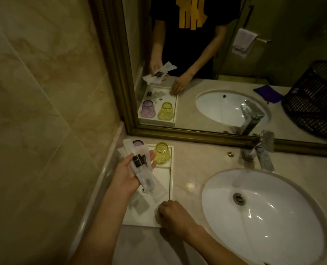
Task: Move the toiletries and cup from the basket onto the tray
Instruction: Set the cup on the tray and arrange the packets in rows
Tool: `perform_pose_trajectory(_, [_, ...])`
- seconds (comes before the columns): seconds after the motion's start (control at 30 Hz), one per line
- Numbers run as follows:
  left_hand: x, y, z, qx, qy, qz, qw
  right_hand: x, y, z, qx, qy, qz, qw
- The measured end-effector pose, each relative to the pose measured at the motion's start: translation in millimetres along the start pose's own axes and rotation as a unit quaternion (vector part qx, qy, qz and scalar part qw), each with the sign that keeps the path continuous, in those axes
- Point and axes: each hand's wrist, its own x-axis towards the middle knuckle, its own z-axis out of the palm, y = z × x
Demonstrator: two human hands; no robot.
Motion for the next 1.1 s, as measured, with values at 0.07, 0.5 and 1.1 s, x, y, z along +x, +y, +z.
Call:
perform_pose_trajectory(0.07, [0,-1,1,0.005,0.001,-0.001,1.0,-1,1,-3,-0.028,0.005,-0.015,0.999])
perform_pose_trajectory(0.5, [7,-18,-2,0.036,0.002,-0.012,0.999,-10,-30,-101,0.336,0.306,0.162,0.876])
perform_pose_trajectory(1.1, [3,-16,-22,0.058,0.029,0.008,0.998,10,-48,-96,0.445,0.145,0.193,0.862])
